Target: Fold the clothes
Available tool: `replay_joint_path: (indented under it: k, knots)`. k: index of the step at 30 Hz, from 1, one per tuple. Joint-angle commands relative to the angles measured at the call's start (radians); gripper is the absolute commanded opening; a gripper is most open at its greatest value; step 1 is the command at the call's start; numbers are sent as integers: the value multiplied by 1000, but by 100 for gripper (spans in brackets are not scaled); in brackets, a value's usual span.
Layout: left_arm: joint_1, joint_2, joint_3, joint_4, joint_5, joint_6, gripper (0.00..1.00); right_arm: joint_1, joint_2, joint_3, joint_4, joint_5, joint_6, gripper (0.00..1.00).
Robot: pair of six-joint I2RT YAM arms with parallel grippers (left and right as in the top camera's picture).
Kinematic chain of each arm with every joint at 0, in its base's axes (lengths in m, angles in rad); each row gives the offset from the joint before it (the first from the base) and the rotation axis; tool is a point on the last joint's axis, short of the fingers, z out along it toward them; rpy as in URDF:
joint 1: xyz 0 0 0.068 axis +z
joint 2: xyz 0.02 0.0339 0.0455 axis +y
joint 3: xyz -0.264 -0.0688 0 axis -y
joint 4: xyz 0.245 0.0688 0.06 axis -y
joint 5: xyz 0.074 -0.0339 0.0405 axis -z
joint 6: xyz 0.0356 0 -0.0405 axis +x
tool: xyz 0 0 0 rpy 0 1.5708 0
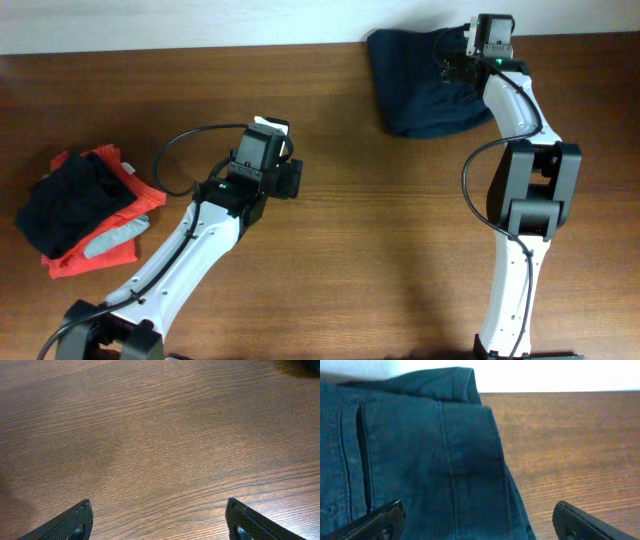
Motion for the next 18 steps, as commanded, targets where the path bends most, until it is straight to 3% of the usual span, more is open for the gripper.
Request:
replay_joint_path:
  k: [1,4,5,8,9,12,18]
  knots:
    - [7,-21,10,3,-15,13,85,5,-86,15,-40,-70,-2,92]
    - [7,-21,10,8,-15,13,85,7,-114,15,-143,-309,-2,56]
    - [7,-21,10,11,-15,13,84,10,-109,14,-179,-343,-2,52]
    - [7,-21,10,14,-15,13,85,27,-80,10,-230,-344,-2,55]
    - [7,-21,10,13,-15,13,85,36,-60,6,-237,-344,-11,64]
    - [7,-21,10,14,-14,13,84,57,-3,3,-256,-337,-27,70]
    - [7,-21,10,13,-14,13,85,84,45,2,-373,-337,-30,76]
